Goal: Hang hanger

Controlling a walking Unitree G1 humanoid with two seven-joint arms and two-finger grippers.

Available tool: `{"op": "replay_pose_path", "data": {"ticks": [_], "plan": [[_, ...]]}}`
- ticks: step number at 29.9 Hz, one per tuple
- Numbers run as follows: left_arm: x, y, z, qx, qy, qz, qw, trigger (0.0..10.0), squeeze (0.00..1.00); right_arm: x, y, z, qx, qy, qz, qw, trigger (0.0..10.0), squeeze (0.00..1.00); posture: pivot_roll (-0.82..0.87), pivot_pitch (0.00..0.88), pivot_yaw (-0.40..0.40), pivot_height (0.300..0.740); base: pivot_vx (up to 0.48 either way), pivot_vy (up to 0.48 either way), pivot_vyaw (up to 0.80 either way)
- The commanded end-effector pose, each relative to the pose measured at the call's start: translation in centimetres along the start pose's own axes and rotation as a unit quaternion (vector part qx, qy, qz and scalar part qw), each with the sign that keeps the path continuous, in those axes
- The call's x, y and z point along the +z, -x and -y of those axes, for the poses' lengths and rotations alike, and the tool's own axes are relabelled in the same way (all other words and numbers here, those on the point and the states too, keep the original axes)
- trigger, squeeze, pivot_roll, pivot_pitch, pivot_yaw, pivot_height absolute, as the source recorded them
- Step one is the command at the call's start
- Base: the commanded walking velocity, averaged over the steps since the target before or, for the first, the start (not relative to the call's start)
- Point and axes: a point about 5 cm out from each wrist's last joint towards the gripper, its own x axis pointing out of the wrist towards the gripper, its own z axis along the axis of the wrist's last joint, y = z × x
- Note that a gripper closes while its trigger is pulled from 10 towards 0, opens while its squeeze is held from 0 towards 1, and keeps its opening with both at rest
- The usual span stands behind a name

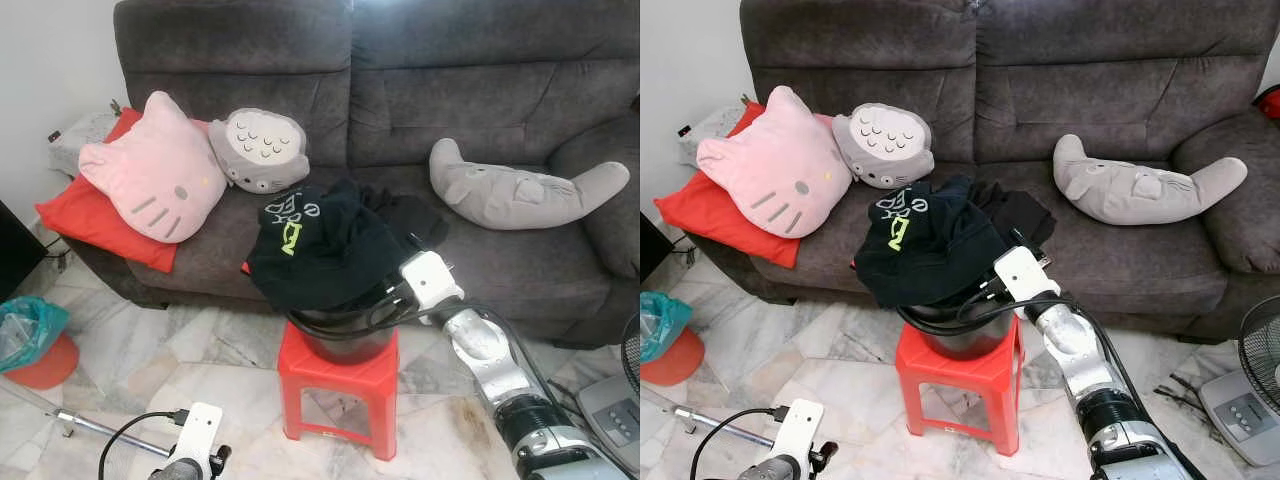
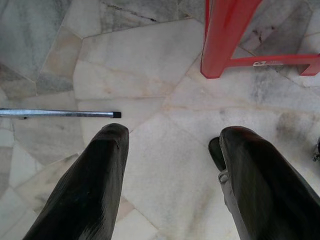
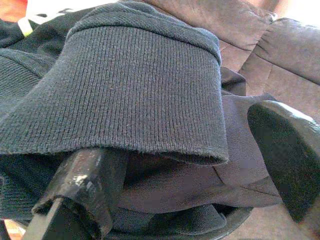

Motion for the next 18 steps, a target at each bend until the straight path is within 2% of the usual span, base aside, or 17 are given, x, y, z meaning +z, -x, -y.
{"op": "replay_pose_path", "data": {"ticks": [1,9,18], "plan": [[-0.46,0.13,-0.50,0.003,-0.010,-0.009,1.000,10.0,0.00,0.20,-0.23,-0.24,0.005,0.001,0.005,1.000,10.0,0.00,-0.19,0.000,0.114,0.740,0.000,0.000,0.00],[-0.47,0.13,-0.49,0.003,-0.012,-0.010,1.000,10.0,0.00,0.04,-0.18,-0.41,0.007,0.000,0.002,1.000,10.0,0.00,-0.19,0.000,0.113,0.740,0.000,0.000,0.00],[-0.43,0.12,-0.53,0.004,-0.011,-0.010,1.000,10.0,0.00,-0.04,-0.12,-0.69,0.007,-0.004,0.002,1.000,10.0,0.00,-0.19,0.000,0.115,0.740,0.265,0.000,0.00]]}}
